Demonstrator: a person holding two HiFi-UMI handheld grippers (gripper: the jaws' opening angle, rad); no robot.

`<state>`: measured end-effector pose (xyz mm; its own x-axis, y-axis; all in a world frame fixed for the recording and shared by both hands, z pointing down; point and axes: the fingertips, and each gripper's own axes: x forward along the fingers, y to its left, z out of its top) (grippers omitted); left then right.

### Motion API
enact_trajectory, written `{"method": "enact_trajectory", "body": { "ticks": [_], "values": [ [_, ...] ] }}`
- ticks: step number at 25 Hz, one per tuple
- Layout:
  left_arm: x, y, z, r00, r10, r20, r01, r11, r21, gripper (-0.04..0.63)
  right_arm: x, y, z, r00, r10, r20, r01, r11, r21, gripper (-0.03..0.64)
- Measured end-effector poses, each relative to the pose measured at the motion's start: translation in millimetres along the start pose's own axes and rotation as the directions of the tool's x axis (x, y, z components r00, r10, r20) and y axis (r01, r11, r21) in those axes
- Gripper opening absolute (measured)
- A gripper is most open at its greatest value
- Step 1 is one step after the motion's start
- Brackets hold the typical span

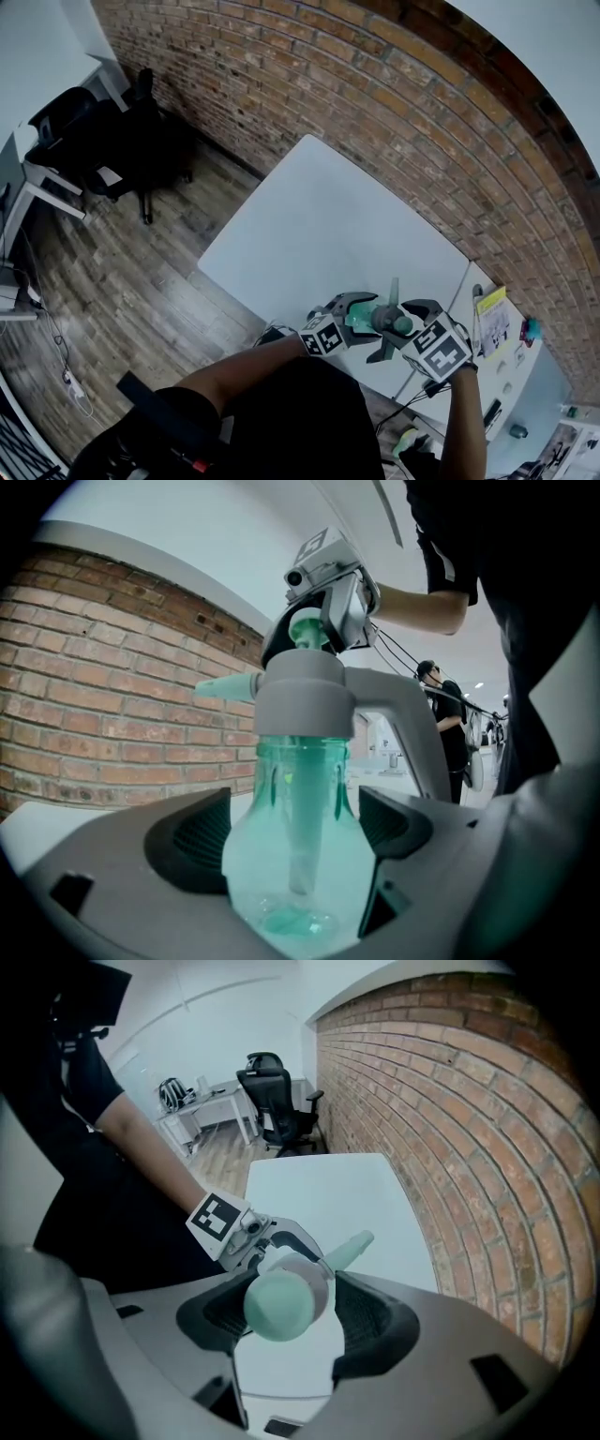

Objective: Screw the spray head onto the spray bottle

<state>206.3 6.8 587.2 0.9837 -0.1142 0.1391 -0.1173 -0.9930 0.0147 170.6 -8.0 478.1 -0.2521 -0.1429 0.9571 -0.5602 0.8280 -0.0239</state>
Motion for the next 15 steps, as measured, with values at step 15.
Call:
{"method": "enact_trajectory", "body": {
  "ticks": [15],
  "values": [
    [-0.1, -0.6, -2.5, 0.998, -0.052, -0.017, 0.052, 0.999, 0.007, 0.417, -11.1, 17.0, -4.6, 0.987, 0.065, -0.149, -0.139, 0.817, -0.560, 0.259]
  ]
}}
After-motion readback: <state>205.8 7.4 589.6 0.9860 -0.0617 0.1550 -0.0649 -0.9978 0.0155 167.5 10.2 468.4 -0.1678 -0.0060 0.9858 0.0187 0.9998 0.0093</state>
